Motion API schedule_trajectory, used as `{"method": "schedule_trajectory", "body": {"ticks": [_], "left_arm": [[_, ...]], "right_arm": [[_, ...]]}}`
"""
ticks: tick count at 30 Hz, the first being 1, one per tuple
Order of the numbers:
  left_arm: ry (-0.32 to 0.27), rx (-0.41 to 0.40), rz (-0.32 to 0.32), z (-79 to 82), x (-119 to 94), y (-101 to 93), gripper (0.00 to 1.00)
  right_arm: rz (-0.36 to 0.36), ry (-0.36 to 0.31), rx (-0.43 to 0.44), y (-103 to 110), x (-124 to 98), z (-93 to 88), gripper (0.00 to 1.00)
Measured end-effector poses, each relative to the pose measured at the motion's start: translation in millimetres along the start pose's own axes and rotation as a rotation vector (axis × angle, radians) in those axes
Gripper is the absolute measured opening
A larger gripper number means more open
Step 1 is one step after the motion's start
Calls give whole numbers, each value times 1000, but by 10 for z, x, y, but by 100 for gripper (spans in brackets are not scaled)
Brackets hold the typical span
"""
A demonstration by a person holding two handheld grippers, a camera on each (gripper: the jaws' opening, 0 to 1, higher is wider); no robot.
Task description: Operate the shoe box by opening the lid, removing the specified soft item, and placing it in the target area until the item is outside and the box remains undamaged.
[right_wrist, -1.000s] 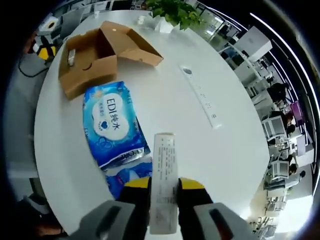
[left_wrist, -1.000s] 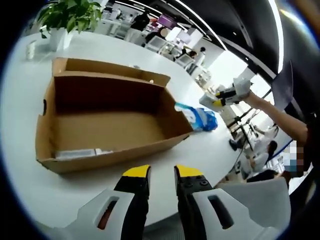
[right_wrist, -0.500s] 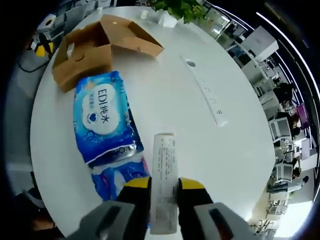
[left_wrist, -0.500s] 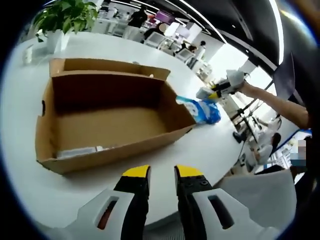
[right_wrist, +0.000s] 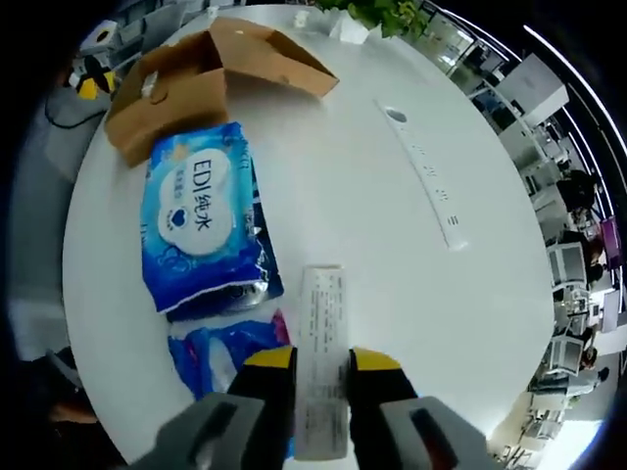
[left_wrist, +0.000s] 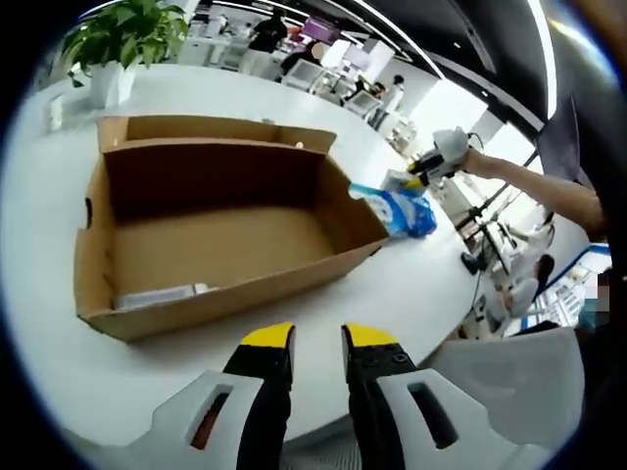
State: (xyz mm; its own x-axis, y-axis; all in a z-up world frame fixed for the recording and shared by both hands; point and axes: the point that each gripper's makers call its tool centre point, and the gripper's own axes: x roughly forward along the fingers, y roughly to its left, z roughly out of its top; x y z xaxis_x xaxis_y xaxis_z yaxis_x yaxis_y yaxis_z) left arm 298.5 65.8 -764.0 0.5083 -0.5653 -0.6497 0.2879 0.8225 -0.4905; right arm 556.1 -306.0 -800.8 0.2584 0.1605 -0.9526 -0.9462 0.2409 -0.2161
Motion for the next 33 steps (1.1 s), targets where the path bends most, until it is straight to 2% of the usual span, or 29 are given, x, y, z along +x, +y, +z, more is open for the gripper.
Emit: {"method": "schedule_trajectory", "body": {"ticks": [8, 11, 21, 25, 29, 33], "left_arm": [[7, 8, 2, -11, 16, -4, 18], [7, 7, 3, -12, 21, 1, 18], [23, 0, 7, -60, 38, 21, 18], [28, 0, 7, -73, 48, 24, 18], [37, 11, 0, -96, 69, 5, 18], [38, 21, -8, -102, 71, -23, 18]], "right_arm": [[29, 24, -35, -55, 63, -52, 17], [52, 85, -92, -8, 106, -168, 17], [76, 115, -149, 15, 263, -276, 17], [91, 123, -192, 26, 222, -268, 16], [121, 165, -275, 42, 209, -326, 16], [131, 176, -276, 58, 205, -339, 17]]}}
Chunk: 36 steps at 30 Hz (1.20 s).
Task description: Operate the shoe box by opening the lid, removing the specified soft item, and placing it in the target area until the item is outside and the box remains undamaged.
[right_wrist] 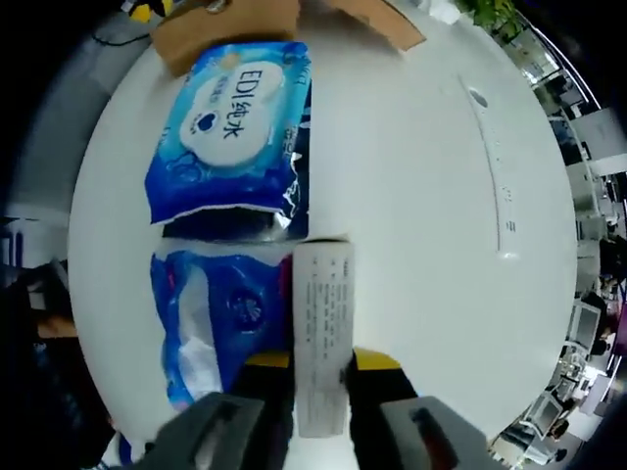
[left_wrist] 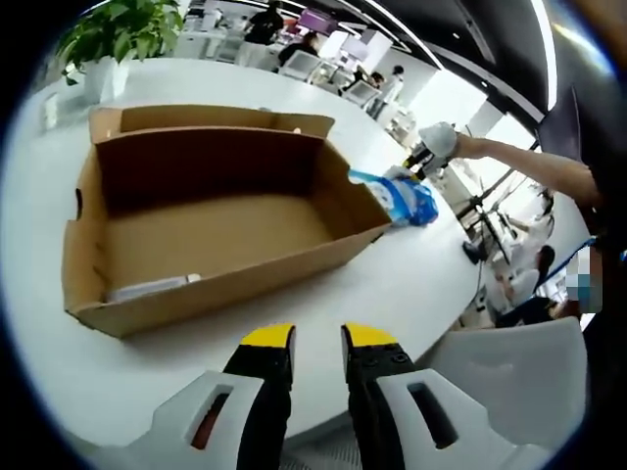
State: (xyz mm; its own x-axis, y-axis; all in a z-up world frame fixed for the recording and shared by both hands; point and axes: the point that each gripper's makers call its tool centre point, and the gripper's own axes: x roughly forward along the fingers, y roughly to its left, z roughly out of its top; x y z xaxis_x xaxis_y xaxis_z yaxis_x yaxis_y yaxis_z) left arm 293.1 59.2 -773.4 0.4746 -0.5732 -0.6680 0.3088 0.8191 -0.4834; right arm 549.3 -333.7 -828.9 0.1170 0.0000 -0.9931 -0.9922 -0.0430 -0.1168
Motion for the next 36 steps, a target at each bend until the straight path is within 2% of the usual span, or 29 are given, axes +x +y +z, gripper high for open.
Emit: {"method": "schedule_trajectory", "body": {"ticks": [5, 7, 9, 15, 20, 23, 26, 28, 33, 36], "left_arm": [[-1, 10, -5, 1, -7, -11, 18], [-3, 8, -7, 1, -11, -10, 18], [-4, 8, -9, 4, -12, -13, 18], [-2, 20, -29, 11, 13, -58, 18], [-2, 26, -44, 19, 19, -108, 18], [-8, 25, -53, 29, 4, -131, 18], [-12, 26, -61, 42, -2, -155, 18], [-14, 28, -68, 49, -1, -172, 18], [-18, 26, -91, 65, 15, -230, 17], [-15, 29, -107, 60, 25, -278, 17]], "right_arm": [[-12, -2, 30, -24, 18, -7, 18], [-23, -15, 79, -35, 8, 0, 21], [-36, -17, 84, -82, 0, -6, 25], [-85, -40, 132, -95, -207, 17, 30], [-158, -90, 211, -149, -374, 45, 32], [-202, -161, 313, -150, -548, 132, 31], [-269, -265, 427, -149, -752, 273, 31], [-302, -322, 473, -109, -867, 365, 32], [-362, -439, 563, 45, -1085, 605, 32], [-377, -457, 578, 192, -1136, 704, 33]]}}
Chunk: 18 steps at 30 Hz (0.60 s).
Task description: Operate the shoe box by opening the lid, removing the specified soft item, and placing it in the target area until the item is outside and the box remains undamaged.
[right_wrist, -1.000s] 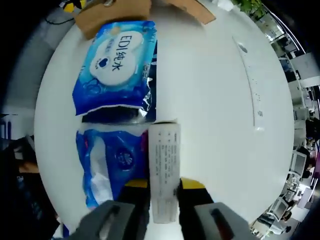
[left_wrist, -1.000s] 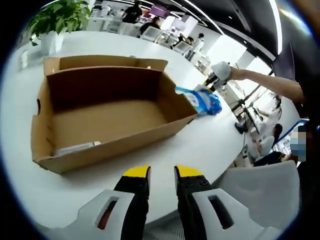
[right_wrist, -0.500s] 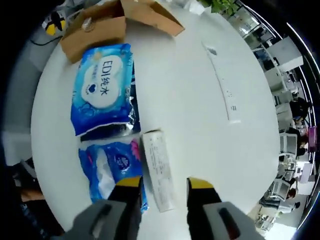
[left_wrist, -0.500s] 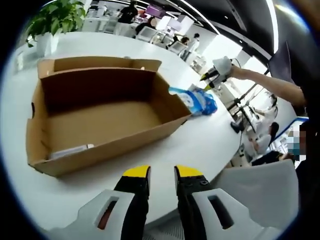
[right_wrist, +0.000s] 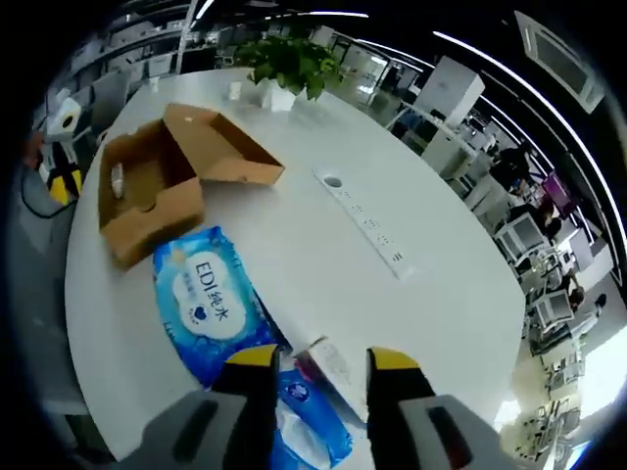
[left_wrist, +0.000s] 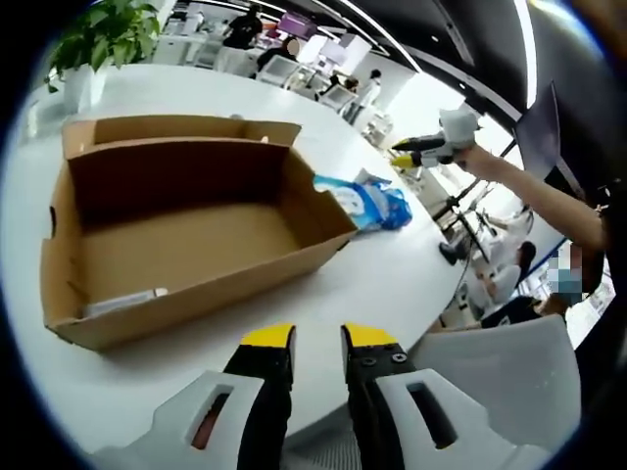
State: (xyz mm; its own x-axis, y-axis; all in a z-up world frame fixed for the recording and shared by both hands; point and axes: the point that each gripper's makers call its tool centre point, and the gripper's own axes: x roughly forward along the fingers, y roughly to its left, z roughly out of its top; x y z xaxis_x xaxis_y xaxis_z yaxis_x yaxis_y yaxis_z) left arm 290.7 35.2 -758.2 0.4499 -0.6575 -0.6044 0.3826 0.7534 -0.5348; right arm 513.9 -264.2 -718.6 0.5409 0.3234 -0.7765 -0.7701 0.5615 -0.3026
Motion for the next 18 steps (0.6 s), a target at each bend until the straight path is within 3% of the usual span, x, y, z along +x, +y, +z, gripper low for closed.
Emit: {"method": "schedule_trajectory", "body": {"ticks": [6, 11, 15, 18], "left_arm": [[-8, -4, -28, 23, 0, -69, 17], [-31, -32, -36, 61, -38, -91, 17], [-38, -42, -54, 83, -39, -150, 17], [-34, -38, -71, 76, -22, -201, 17]], "right_arm": [[-3, -74, 80, 370, -120, 85, 33], [-29, -86, 119, 542, -212, 121, 34], [-66, -156, 230, 750, -338, 245, 34], [-80, -148, 230, 955, -389, 251, 35]]}}
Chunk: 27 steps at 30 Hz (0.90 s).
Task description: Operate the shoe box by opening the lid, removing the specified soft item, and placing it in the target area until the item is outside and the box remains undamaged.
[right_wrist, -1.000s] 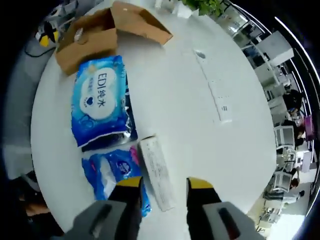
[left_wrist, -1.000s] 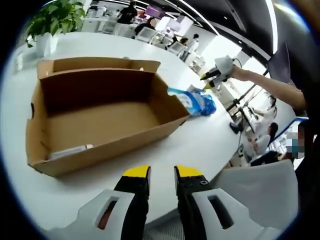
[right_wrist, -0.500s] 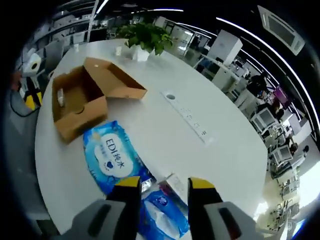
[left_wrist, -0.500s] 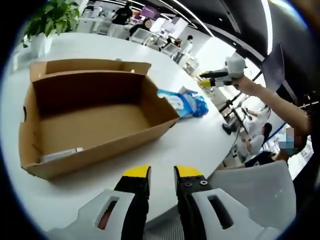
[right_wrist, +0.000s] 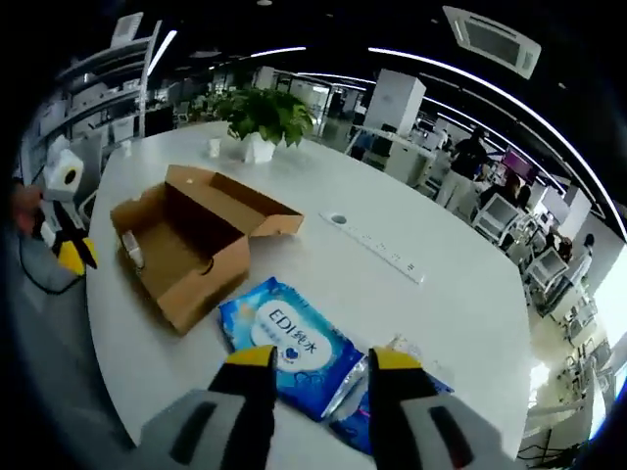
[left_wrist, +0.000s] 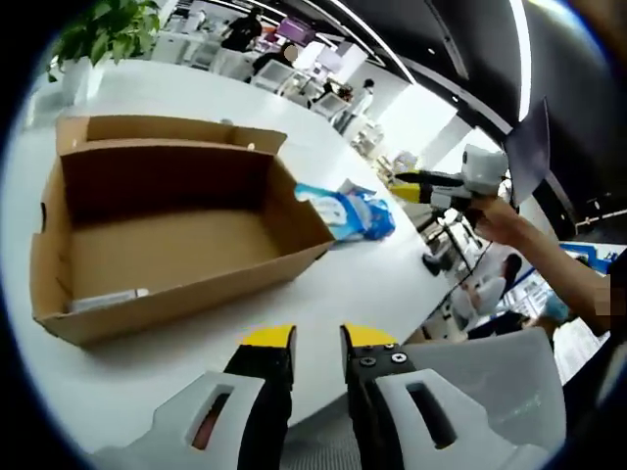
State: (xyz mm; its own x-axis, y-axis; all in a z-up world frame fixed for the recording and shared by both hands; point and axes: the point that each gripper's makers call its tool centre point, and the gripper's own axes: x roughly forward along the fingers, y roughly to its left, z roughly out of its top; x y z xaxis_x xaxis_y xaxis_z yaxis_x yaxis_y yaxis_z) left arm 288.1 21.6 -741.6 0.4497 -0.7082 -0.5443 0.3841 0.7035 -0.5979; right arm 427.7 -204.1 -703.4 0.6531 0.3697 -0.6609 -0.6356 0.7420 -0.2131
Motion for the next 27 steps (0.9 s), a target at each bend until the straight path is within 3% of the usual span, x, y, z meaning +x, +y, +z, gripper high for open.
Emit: {"method": "schedule_trajectory", "body": {"ticks": [5, 10, 15, 23, 27], "left_arm": [[-7, 21, -18, 40, 10, -62, 17], [-44, -9, -25, 127, -31, -74, 17], [-50, -23, -25, 116, -37, -90, 17], [-43, -17, -47, 98, -48, -179, 17], [-58, -24, -43, 141, -76, -152, 17]], "right_arm": [[-1, -1, 28, 308, -89, -13, 35], [-6, -8, 47, 617, -128, 21, 37], [12, -35, 100, 849, -92, 68, 39], [45, -43, 171, 1103, -38, 24, 42], [53, -33, 150, 1220, -50, 23, 43]]}}
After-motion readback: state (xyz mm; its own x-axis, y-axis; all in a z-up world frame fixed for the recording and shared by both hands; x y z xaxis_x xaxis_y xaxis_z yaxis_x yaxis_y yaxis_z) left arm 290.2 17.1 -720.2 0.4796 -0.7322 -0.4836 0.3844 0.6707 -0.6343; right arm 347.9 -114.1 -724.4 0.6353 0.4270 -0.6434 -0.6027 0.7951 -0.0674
